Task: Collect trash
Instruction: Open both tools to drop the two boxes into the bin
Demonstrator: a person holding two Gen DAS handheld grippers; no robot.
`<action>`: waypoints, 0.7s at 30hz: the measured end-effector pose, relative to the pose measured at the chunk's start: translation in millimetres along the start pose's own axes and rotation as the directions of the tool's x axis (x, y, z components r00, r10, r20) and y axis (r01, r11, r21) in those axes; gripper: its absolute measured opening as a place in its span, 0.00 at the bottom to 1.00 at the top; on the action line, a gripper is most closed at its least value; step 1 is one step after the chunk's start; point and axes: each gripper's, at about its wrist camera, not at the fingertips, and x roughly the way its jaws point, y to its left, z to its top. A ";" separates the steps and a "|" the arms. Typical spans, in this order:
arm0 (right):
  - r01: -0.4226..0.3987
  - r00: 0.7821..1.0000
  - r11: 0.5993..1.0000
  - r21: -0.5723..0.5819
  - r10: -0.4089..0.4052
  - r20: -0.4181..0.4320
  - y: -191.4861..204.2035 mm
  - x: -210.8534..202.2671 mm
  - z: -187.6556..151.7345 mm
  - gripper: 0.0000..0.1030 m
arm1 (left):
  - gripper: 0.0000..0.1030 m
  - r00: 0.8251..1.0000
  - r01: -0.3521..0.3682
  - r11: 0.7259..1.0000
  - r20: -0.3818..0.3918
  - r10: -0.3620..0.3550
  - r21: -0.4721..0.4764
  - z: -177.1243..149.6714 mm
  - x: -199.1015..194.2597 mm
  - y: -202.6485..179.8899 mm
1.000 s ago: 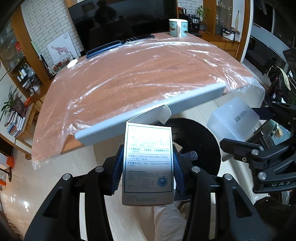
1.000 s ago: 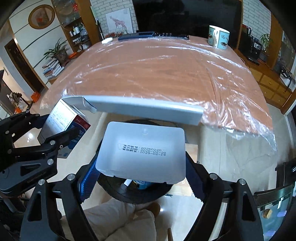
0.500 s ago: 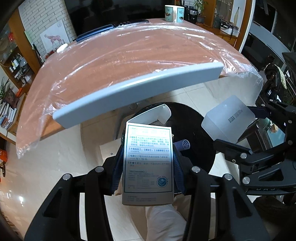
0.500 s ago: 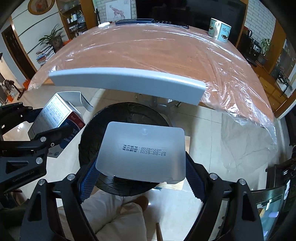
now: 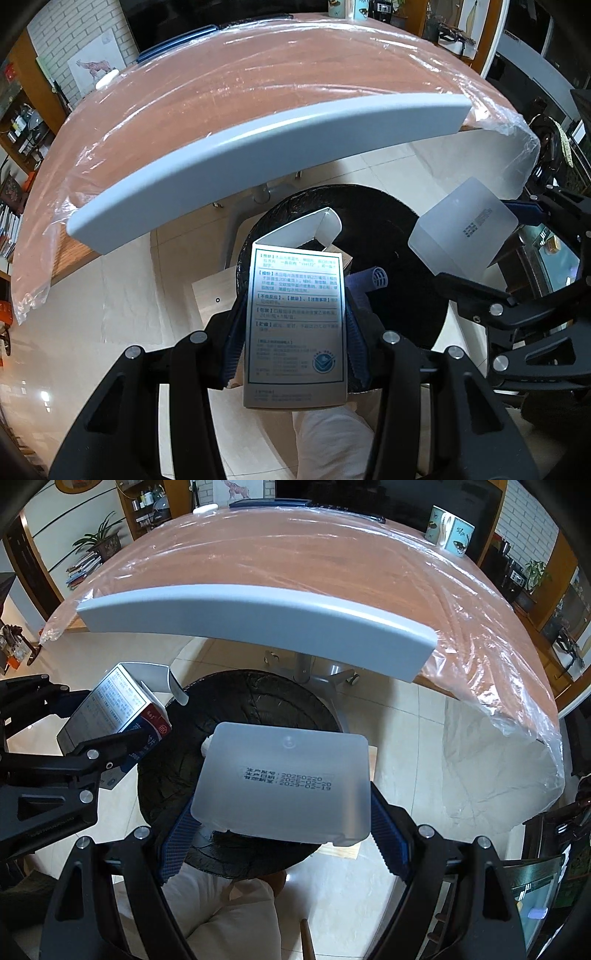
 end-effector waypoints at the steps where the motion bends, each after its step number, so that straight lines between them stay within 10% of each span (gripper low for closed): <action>1: 0.000 1.000 1.000 0.003 0.000 -0.003 -0.5 1.4 0.7 0.80 | 0.47 1.000 -0.001 1.000 -0.004 0.001 0.001 0.4 2.1 0.0; 13: -0.033 0.999 0.998 0.054 0.036 -0.040 -6.0 25.1 10.2 0.80 | 0.49 0.998 0.040 0.999 -0.054 -0.039 0.022 2.5 25.7 -2.7; 21: -0.052 0.997 0.992 0.117 0.058 -0.051 -20.5 24.2 11.3 0.86 | 0.71 0.998 0.037 0.999 -0.047 -0.036 0.009 3.5 20.1 1.7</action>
